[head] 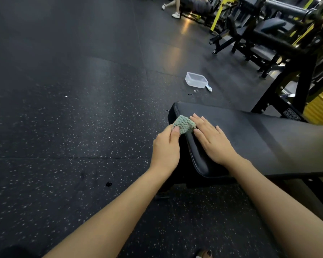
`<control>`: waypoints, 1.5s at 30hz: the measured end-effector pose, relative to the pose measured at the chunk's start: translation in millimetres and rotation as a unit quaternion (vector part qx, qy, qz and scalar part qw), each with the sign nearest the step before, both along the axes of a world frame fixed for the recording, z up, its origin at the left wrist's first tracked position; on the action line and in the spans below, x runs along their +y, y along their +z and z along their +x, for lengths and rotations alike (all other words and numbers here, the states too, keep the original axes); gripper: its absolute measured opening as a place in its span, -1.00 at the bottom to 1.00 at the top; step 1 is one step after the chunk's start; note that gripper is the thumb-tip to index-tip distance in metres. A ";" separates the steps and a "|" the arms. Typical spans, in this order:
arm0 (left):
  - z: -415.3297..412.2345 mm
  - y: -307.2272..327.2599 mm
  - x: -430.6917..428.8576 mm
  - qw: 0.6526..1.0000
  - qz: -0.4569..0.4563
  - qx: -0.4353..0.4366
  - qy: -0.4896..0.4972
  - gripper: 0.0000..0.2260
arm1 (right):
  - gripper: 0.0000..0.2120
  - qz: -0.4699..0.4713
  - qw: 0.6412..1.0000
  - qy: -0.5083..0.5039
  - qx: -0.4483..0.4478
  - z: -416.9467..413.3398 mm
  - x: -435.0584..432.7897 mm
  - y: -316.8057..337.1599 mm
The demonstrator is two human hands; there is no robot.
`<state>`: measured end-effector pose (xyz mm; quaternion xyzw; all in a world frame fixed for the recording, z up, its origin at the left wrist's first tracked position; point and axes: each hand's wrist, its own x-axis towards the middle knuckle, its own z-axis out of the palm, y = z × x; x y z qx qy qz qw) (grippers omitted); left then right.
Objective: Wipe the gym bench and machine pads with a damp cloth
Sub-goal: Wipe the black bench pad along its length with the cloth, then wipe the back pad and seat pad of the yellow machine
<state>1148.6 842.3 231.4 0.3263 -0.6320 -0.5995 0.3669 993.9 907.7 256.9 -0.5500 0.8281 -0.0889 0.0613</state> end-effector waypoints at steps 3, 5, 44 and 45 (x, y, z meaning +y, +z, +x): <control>13.3 8.7 -15.4 1.000 0.003 0.005 0.010 -0.71 | -0.56 0.024 0.999 -0.024 -0.024 4.7 -13.1 9.8; 24.3 14.9 -25.6 1.000 -0.004 -0.003 0.016 -0.66 | -0.63 -0.021 0.997 -0.021 -0.068 19.0 -26.5 25.1; 554.4 348.5 -209.9 0.882 0.004 -0.080 0.465 -0.72 | -0.78 0.033 0.708 0.530 -0.465 548.3 -364.9 324.0; 563.5 367.9 -206.8 0.873 -0.006 -0.103 0.477 -0.77 | -0.81 0.021 0.712 0.547 -0.440 556.7 -366.1 344.6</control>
